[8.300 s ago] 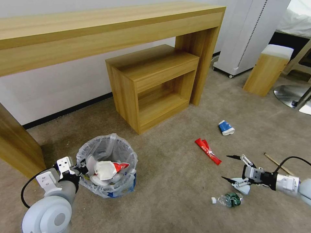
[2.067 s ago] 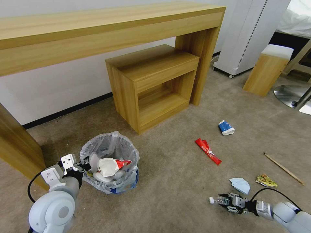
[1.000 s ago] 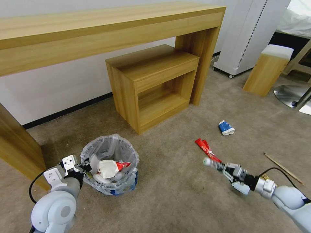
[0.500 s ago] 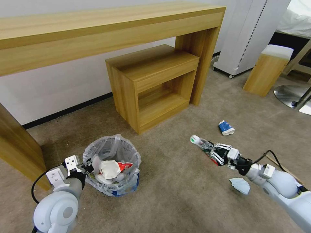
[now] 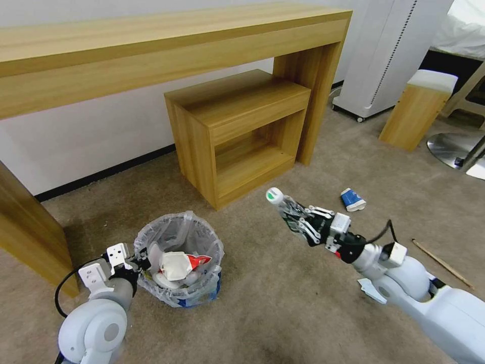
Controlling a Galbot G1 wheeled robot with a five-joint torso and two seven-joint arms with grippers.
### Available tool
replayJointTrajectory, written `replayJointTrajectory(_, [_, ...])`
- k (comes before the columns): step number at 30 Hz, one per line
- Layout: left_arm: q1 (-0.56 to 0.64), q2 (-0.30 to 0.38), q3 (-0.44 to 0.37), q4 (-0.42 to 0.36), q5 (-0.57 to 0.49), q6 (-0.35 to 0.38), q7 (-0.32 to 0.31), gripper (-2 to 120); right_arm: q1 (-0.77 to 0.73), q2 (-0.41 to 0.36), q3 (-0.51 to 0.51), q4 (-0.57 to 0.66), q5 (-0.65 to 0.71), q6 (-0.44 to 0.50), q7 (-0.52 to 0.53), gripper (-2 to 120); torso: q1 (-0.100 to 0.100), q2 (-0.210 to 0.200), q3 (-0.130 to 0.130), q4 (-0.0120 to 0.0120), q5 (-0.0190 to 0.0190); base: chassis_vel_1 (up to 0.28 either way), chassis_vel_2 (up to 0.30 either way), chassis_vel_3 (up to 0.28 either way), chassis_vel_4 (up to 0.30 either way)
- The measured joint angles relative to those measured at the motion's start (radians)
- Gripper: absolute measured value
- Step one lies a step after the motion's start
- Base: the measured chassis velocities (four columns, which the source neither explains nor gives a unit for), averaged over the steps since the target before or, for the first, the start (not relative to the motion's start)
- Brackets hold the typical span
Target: Pick up the trash bin and place the garbage on the floor into it.
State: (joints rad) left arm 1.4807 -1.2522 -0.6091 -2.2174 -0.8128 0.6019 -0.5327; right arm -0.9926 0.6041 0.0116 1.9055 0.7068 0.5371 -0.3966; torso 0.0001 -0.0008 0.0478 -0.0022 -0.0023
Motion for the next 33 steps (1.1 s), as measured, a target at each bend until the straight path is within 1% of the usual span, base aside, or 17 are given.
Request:
replayJointTrajectory(2, [0.0, -0.003, 0.01, 0.008, 0.011, 0.0, 0.006, 1, 0.152, 0.016, -0.152, 0.001, 0.055, -0.019, 0.01, 9, 0.0, 0.0, 0.0, 0.0, 0.0003, 0.0, 0.0, 0.0, 0.0])
replayJointTrajectory(3, [0.0, -0.003, 0.01, 0.008, 0.011, 0.0, 0.006, 1, 0.152, 0.016, -0.152, 0.001, 0.055, -0.019, 0.01, 9, 0.0, 0.0, 0.0, 0.0, 0.0003, 0.0, 0.0, 0.0, 0.0])
replayJointTrajectory(4, [0.0, -0.005, 0.013, 0.011, 0.015, 0.0, 0.008, 1, 0.22, 0.026, -0.212, 0.0, 0.078, -0.026, 0.012, 9, 0.0, 0.0, 0.0, 0.0001, 0.0001, 0.0, 0.0, 0.0, 0.0])
replayJointTrajectory(5, [-0.001, -0.008, 0.015, 0.012, 0.017, 0.0, 0.008, 1, 0.32, 0.058, -0.302, -0.008, 0.106, -0.029, 0.02, 9, 0.0, 0.0, 0.0, 0.0003, -0.0001, 0.0, 0.0, 0.0, 0.0])
replayJointTrajectory(6, [-0.001, -0.008, 0.015, 0.012, 0.017, 0.0, 0.008, 1, 0.32, 0.058, -0.302, -0.008, 0.106, -0.029, 0.02, 9, 0.0, 0.0, 0.0, 0.0003, -0.0001, 0.0, 0.0, 0.0, 0.0])
replayJointTrajectory(7, [-0.001, -0.009, 0.015, 0.012, 0.018, 0.0, 0.009, 1, 0.357, 0.077, -0.338, -0.013, 0.118, -0.033, 0.029, 9, 0.0, 0.0, 0.0, 0.0002, 0.0005, 0.0, 0.0, 0.0, 0.0])
replayJointTrajectory(10, [-0.003, -0.011, 0.017, 0.013, 0.02, 0.0, 0.009, 1, 0.451, 0.139, -0.438, -0.029, 0.144, -0.036, 0.056, 9, 0.0, 0.0, 0.0, 0.0002, 0.0003, 0.0, 0.0, 0.0, 0.0])
replayJointTrajectory(11, [-0.003, -0.011, 0.017, 0.013, 0.02, 0.0, 0.009, 1, 0.451, 0.139, -0.438, -0.029, 0.144, -0.036, 0.056, 9, 0.0, 0.0, 0.0, 0.0002, 0.0003, 0.0, 0.0, 0.0, 0.0])
replayJointTrajectory(14, [-0.01, -0.015, 0.021, 0.018, 0.02, 0.0, 0.009, 1, 0.502, 0.178, -0.501, -0.04, 0.166, -0.037, 0.076, 9, 0.0, 0.0, 0.0, 0.0001, 0.0002, 0.0, 0.0, 0.0, 0.0])
replayJointTrajectory(15, [-0.01, -0.015, 0.021, 0.018, 0.02, 0.0, 0.009, 1, 0.502, 0.178, -0.501, -0.04, 0.166, -0.037, 0.076, 9, 0.0, 0.0, 0.0, 0.0001, 0.0002, 0.0, 0.0, 0.0, 0.0])
replayJointTrajectory(18, [-0.019, -0.021, 0.028, 0.024, 0.021, 0.0, 0.008, 1, 0.541, 0.223, -0.559, -0.052, 0.169, -0.037, 0.092, 9, 0.0, 0.0, 0.0, 0.0001, 0.0002, 0.0, 0.0, 0.0, 0.0])
replayJointTrajectory(19, [-0.019, -0.021, 0.028, 0.024, 0.021, 0.0, 0.008, 1, 0.541, 0.223, -0.559, -0.052, 0.169, -0.037, 0.092, 9, 0.0, 0.0, 0.0, 0.0001, 0.0002, 0.0, 0.0, 0.0, 0.0])
replayJointTrajectory(20, [-0.02, -0.021, 0.031, 0.026, 0.021, 0.0, 0.008, 1, 0.556, 0.237, -0.584, -0.056, 0.17, -0.038, 0.097, 9, 0.0, 0.0, 0.0, 0.0001, 0.0001, 0.0, 0.0, 0.0, 0.0])
replayJointTrajectory(21, [-0.02, -0.021, 0.031, 0.026, 0.021, 0.0, 0.008, 1, 0.556, 0.237, -0.584, -0.056, 0.17, -0.038, 0.097, 9, 0.0, 0.0, 0.0, 0.0001, 0.0001, 0.0, 0.0, 0.0, 0.0])
replayJointTrajectory(24, [-0.026, -0.022, 0.033, 0.029, 0.021, 0.001, 0.007, 1, 0.579, 0.261, -0.637, -0.074, 0.169, -0.036, 0.099, 9, 0.0, 0.0, 0.0, 0.0001, 0.0003, 0.0, 0.0, 0.0, 0.0])
replayJointTrajectory(29, [-0.031, -0.024, 0.036, 0.031, 0.02, 0.002, 0.006, 1, 0.597, 0.289, -0.697, -0.095, 0.166, -0.028, 0.1, 9, 0.0, 0.0, 0.0, 0.0001, 0.0002, 0.0, 0.0, 0.0, 0.0])
replayJointTrajectory(33, [-0.036, -0.026, 0.036, 0.033, 0.019, 0.002, 0.005, 1, 0.599, 0.309, -0.717, -0.106, 0.164, -0.027, 0.1, 9, 0.0, 0.0, 0.0, 0.0, 0.0002, 0.0, 0.0, 0.0, 0.0])
